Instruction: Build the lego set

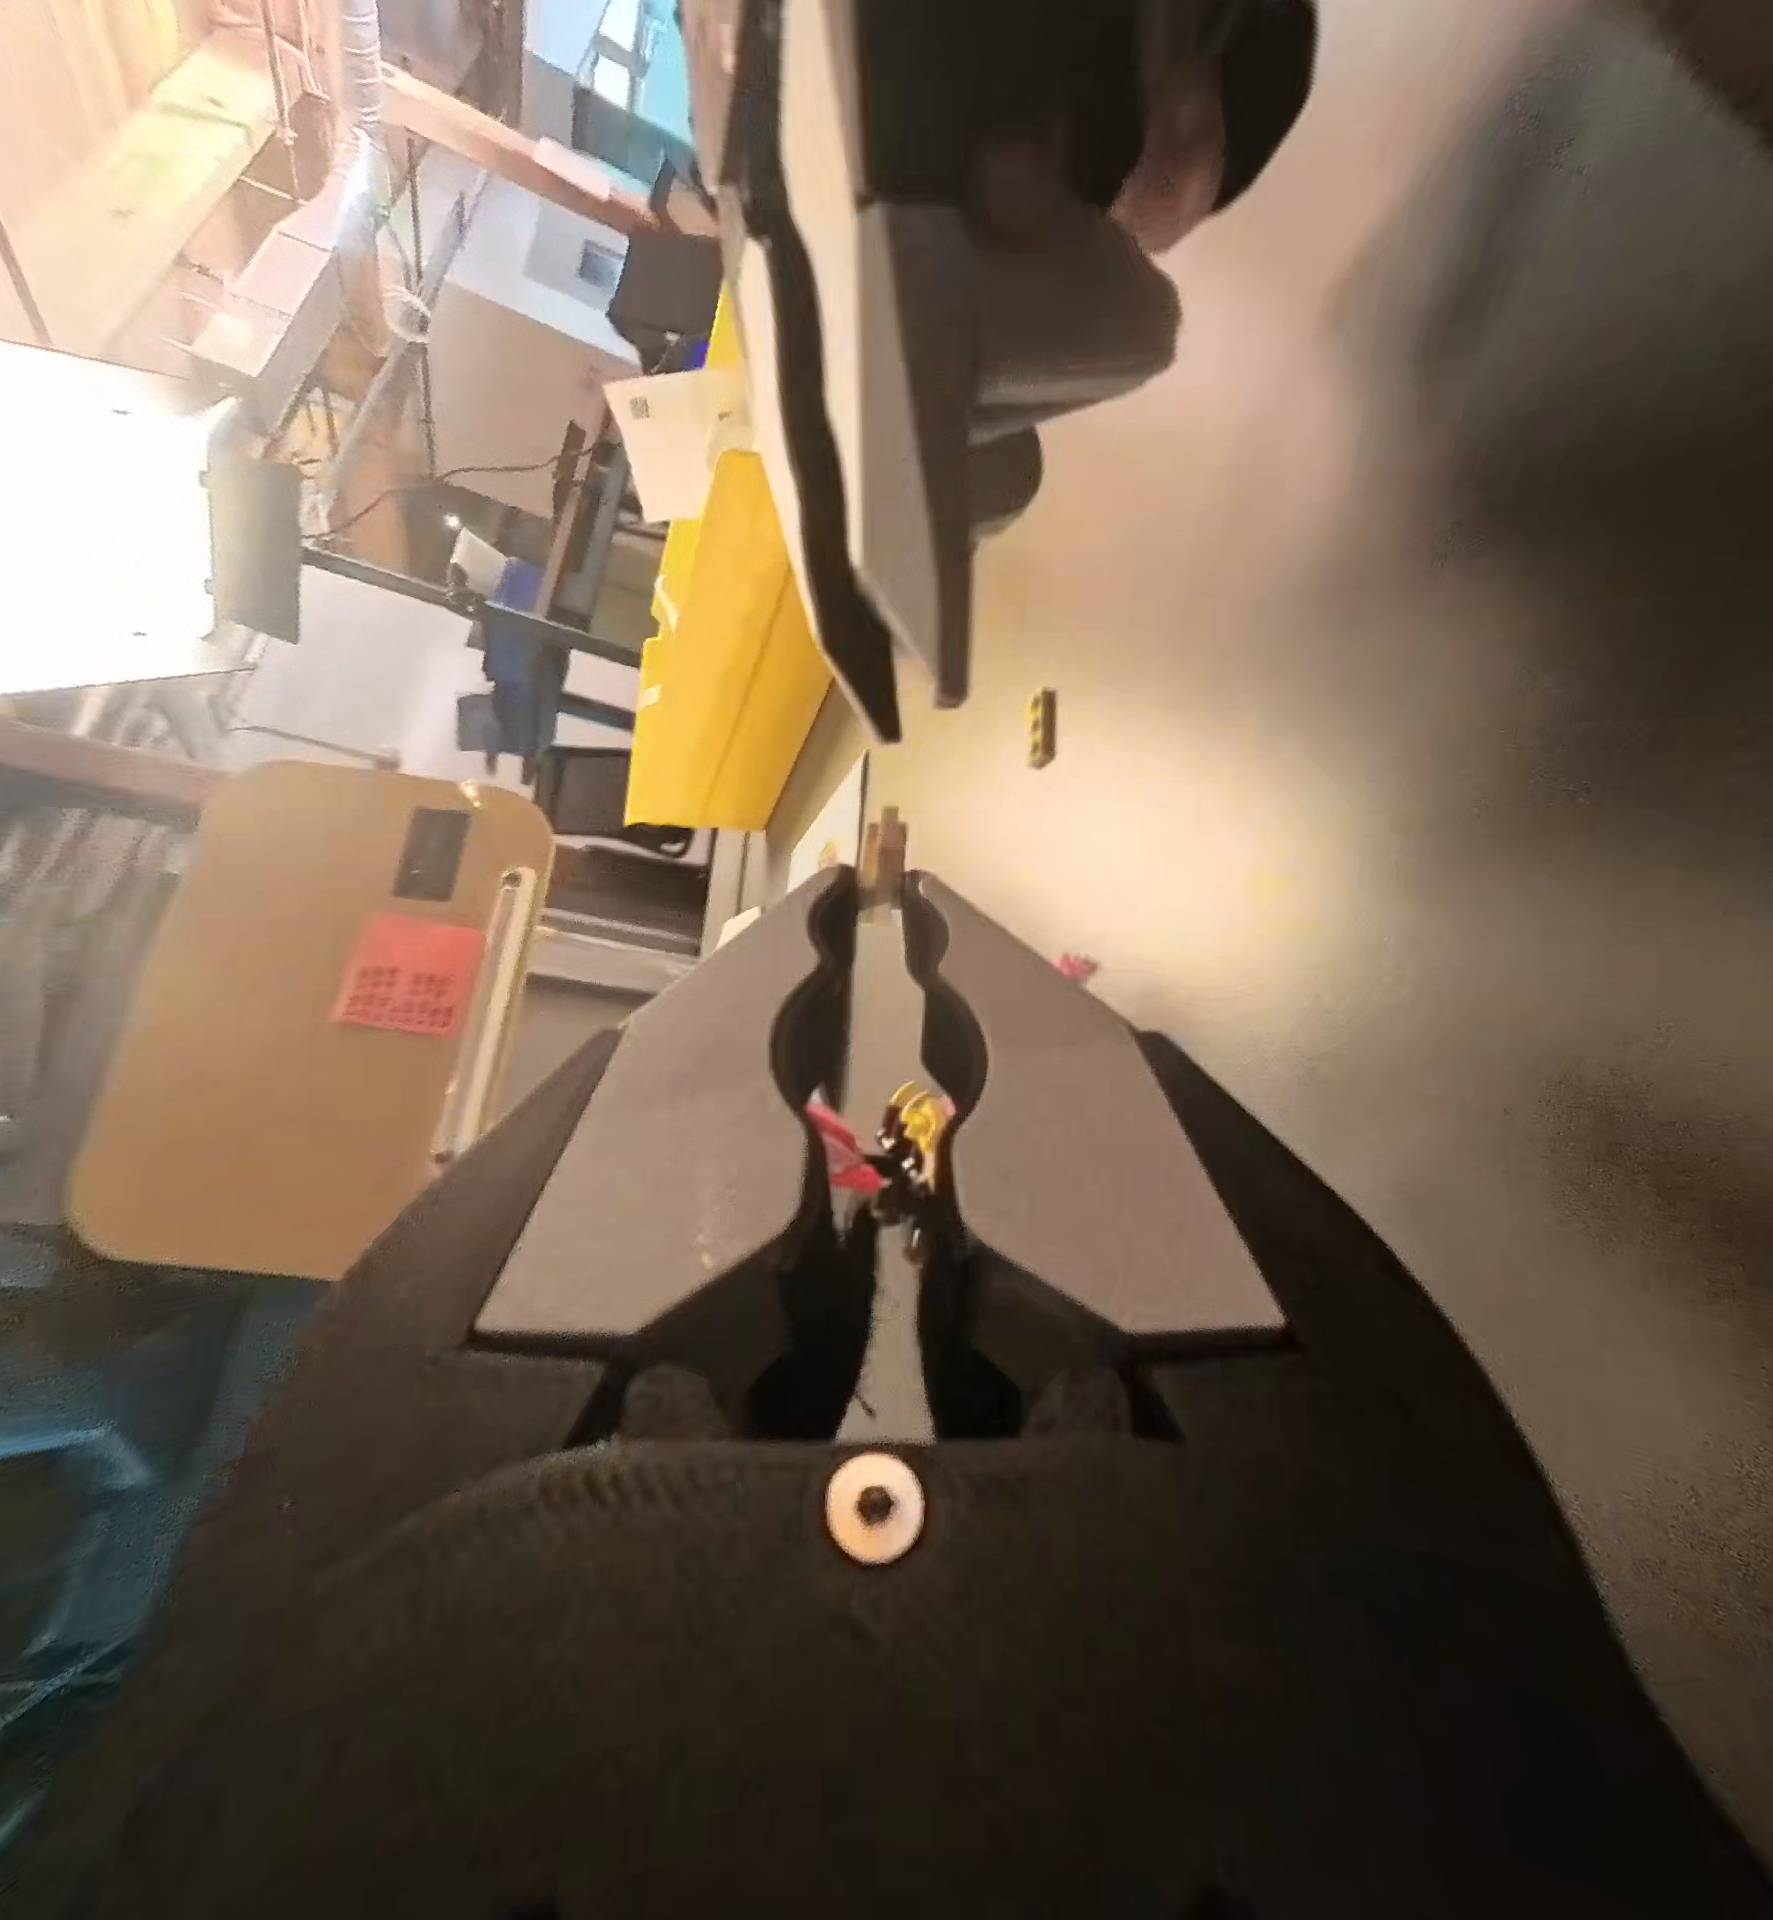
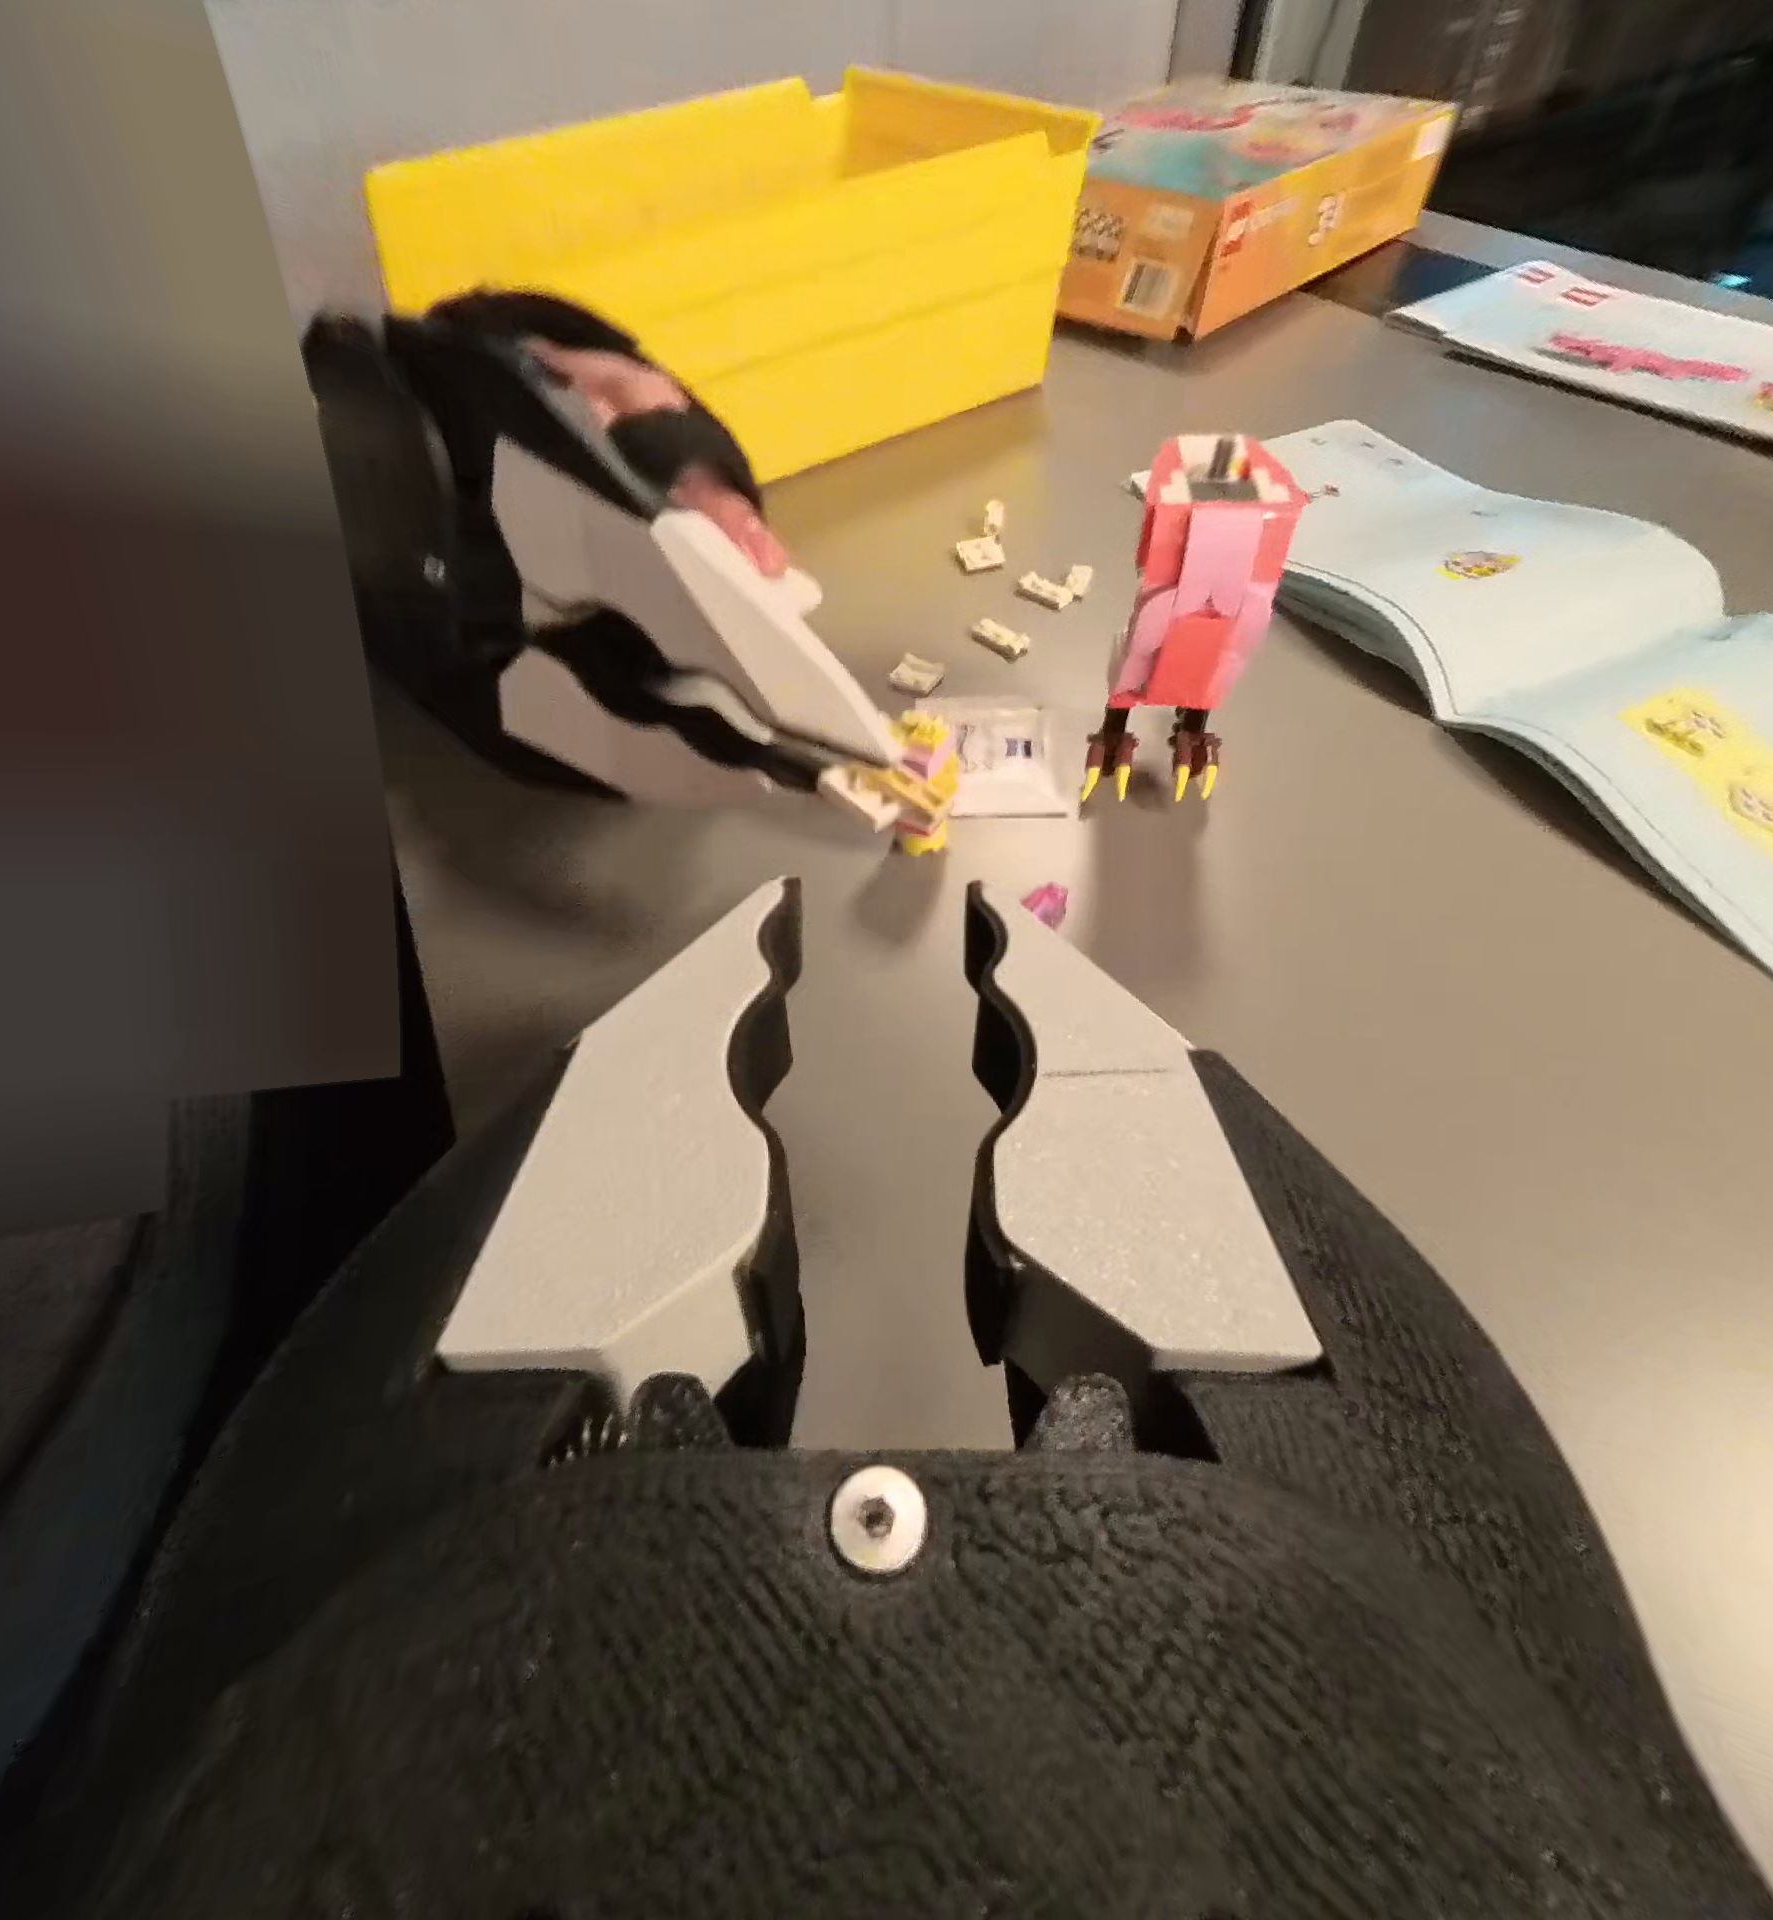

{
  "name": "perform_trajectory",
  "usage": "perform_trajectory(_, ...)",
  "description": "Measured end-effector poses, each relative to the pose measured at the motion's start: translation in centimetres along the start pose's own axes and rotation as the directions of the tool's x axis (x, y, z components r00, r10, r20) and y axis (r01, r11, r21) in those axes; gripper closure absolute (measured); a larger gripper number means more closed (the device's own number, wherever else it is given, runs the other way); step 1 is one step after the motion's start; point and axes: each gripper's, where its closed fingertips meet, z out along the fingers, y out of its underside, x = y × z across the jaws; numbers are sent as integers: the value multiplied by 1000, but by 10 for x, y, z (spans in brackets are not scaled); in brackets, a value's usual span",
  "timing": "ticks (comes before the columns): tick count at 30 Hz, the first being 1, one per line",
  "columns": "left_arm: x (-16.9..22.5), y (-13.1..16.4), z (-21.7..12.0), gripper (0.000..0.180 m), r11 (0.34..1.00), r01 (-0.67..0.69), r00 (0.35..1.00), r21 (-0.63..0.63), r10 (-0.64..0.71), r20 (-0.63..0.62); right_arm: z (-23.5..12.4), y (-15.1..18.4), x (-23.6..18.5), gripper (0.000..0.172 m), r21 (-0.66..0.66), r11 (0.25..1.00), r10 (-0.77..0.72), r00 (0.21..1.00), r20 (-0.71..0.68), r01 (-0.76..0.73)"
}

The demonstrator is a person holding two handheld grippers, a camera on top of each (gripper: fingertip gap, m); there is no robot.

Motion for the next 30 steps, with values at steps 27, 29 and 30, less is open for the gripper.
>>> perform_trajectory(27, 6, 11, 10, 174, 993, -40, 999, -113, 44, 29, 27, 2, 10, 152, 70, 970, 242, 917, -317, -232)
perform_trajectory(29, 5, 11, 10, 175, 993, -42, 998, -113, 46, 33, 27, 1, 9, 153, 93, 956, 292, 913, -286, -277)
perform_trajectory(30, 5, 11, 10, 175, 993, -46, 998, -113, 50, 34, 27, 1, 9, 153, 107, 947, 322, 909, -266, -304)
